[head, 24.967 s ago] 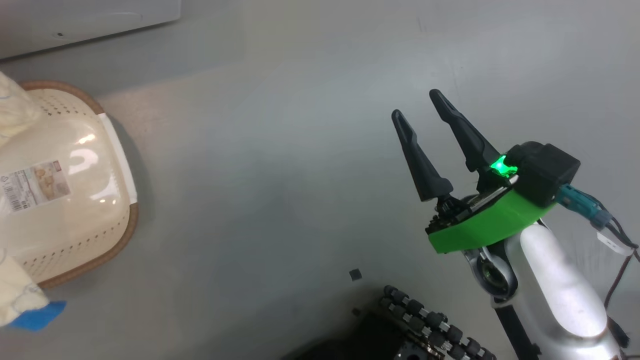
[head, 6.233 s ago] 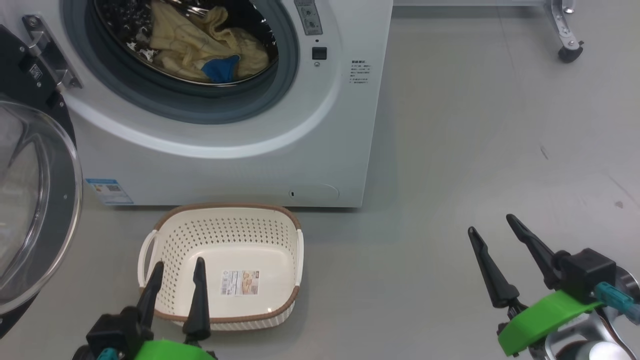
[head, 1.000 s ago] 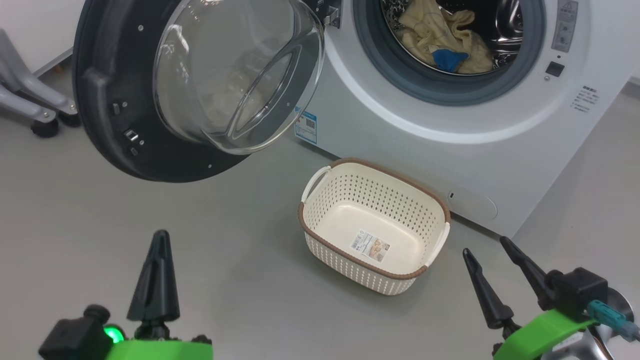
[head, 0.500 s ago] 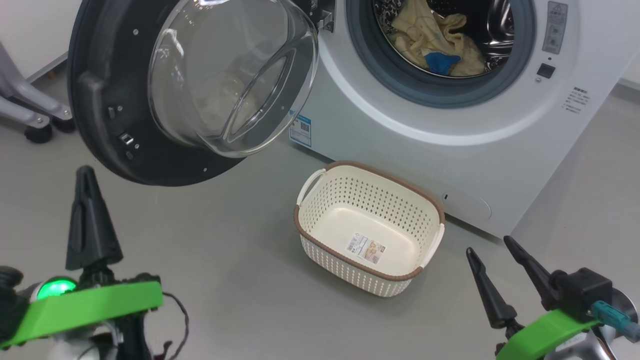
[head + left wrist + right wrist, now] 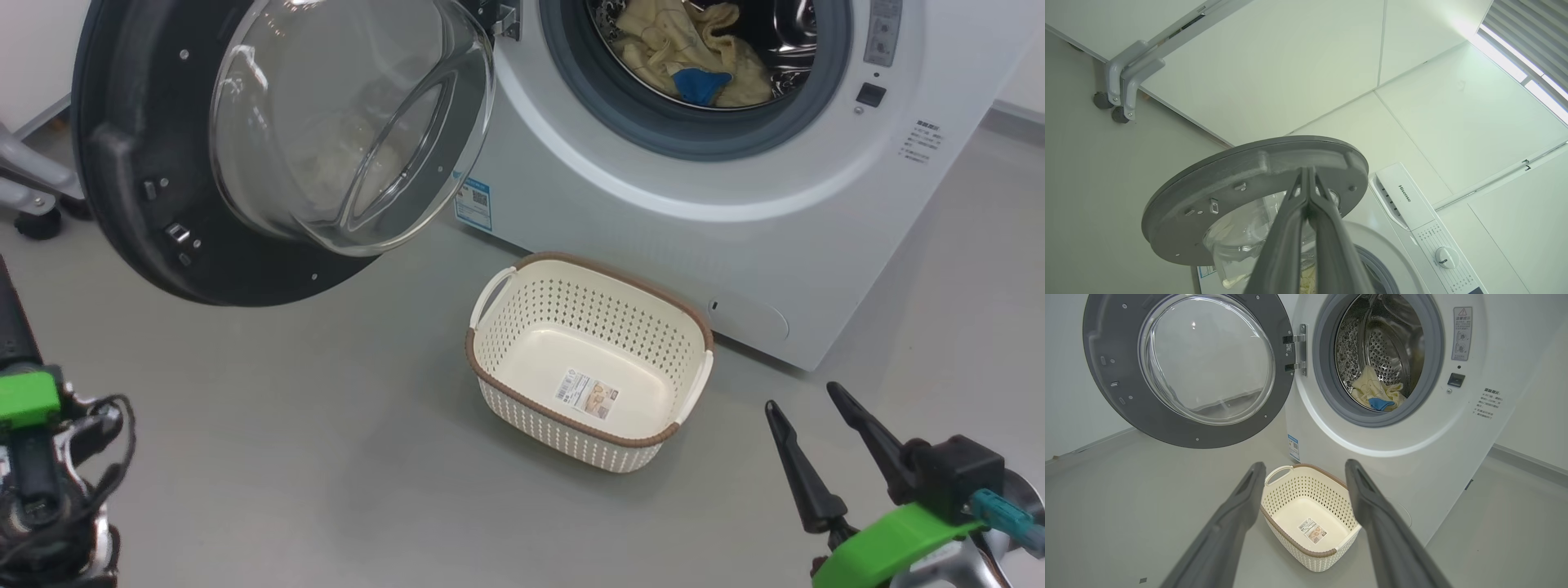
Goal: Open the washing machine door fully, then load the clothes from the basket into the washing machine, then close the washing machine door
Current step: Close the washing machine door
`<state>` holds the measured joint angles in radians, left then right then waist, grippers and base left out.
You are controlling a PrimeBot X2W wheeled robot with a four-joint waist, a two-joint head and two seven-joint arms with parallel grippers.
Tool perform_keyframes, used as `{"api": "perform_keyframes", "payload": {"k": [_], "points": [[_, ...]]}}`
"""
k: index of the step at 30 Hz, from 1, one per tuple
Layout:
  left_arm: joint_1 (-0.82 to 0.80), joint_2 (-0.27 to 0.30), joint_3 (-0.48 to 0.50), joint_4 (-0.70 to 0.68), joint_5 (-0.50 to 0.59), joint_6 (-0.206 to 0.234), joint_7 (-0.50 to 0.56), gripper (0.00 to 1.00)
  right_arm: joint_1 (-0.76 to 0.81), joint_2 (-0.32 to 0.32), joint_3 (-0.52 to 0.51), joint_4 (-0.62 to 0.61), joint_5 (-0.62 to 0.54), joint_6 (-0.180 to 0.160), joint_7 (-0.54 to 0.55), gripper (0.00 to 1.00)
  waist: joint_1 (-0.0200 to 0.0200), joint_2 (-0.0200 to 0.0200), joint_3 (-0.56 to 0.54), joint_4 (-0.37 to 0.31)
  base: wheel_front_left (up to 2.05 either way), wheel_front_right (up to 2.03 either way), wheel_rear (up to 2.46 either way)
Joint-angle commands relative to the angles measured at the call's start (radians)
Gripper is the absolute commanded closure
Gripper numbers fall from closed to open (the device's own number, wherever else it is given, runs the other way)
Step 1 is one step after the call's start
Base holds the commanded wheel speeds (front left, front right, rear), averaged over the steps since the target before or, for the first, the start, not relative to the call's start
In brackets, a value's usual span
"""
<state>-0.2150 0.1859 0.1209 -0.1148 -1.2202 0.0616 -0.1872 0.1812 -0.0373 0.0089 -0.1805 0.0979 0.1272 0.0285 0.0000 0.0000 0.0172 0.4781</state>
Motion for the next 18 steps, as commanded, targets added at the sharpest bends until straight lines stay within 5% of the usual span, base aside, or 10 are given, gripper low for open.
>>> {"api": "perform_keyframes", "payload": {"k": [1, 9, 18], "points": [[-0.061, 0.038, 0.050, -0.016, -0.011, -0.009, 0.012, 1.00, -0.031, -0.013, 0.016, -0.042, -0.002, 0.003, 0.006, 0.00, 0.0000, 0.0000, 0.003, -0.003, 0.00, 0.00, 0.00], [-0.249, 0.088, 0.190, 0.170, -0.304, -0.050, 0.148, 1.00, -0.042, -0.013, 0.017, -0.058, -0.019, 0.003, 0.022, 0.00, 0.0000, 0.0000, 0.033, -0.026, 0.00, 0.00, 0.00], [-0.390, 0.183, 0.302, 0.410, -0.455, -0.031, 0.232, 1.00, -0.049, -0.020, 0.026, -0.081, -0.033, 0.003, 0.046, 0.00, 0.0000, 0.0000, 0.064, -0.070, 0.00, 0.00, 0.00]]}}
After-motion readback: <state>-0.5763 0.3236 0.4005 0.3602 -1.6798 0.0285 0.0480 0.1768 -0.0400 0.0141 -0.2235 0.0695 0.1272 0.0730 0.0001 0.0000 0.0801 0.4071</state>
